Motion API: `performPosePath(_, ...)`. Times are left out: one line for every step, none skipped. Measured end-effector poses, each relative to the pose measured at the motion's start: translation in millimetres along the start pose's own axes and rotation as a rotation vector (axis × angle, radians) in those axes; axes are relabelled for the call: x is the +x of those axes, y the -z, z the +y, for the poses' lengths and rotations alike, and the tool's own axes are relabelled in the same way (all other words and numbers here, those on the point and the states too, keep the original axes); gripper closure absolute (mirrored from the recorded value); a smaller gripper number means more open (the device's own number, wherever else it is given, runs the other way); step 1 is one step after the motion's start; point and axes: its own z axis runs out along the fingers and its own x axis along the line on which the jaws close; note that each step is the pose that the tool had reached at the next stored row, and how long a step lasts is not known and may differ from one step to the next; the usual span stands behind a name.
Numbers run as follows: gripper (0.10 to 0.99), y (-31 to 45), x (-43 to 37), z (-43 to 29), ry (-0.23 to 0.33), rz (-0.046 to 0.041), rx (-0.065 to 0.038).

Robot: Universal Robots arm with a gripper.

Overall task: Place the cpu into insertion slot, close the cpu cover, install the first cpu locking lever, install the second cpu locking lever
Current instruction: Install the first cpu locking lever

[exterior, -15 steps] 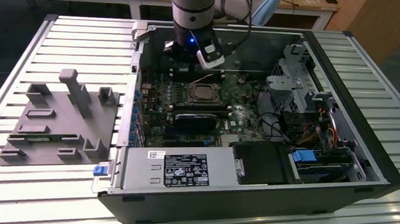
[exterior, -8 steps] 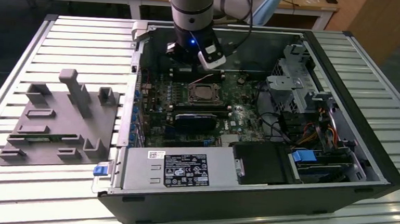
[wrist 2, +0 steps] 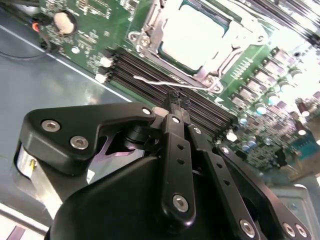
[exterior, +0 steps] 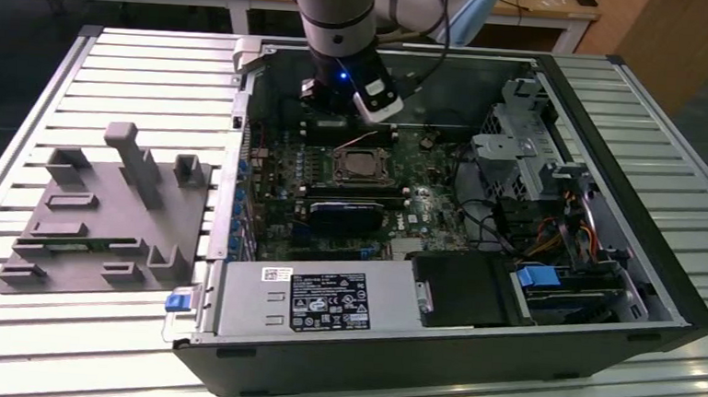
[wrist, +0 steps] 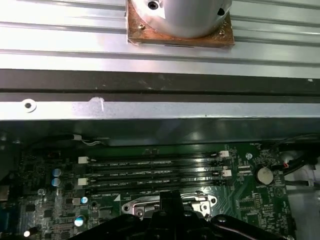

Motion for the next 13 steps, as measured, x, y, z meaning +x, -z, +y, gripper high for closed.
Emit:
performPosePath(0.984,-0.3,0.1,-0.1,0.002,-0.0064,-0.001)
performPosePath(0.984,-0.7,0.1,-0.2,0.003,-0.0108,-0.004)
performPosePath(0.984,-1.1,0.2,-0.3,0.004,-0.0149,-0.006)
performPosePath(0.984,-1.7,0.3,-0.4,0.005,-0.0186,-0.008)
performPosePath(0.984,-2.6,0.4,-0.7,0.006,-0.0212,-0.01)
performPosePath(0.984,-3.5,0.5,-0.9,0.006,-0.0228,-0.012)
performPosePath(0.984,-4.4,0.8,-1.2,0.006,-0.0235,-0.014)
performPosePath(0.984,-5.5,1.0,-1.5,0.006,-0.0241,-0.016)
performPosePath(0.984,-6.8,1.3,-1.9,0.005,-0.0245,-0.018)
performPosePath(0.984,-8.0,1.5,-2.2,0.005,-0.0247,-0.02)
performPosePath(0.984,-9.7,1.8,-2.7,0.005,-0.0247,-0.021)
performPosePath(0.984,-11.1,1.7,-3.0,0.005,-0.0246,-0.021)
performPosePath(0.984,-11.9,1.4,-3.2,0.005,-0.0246,-0.021)
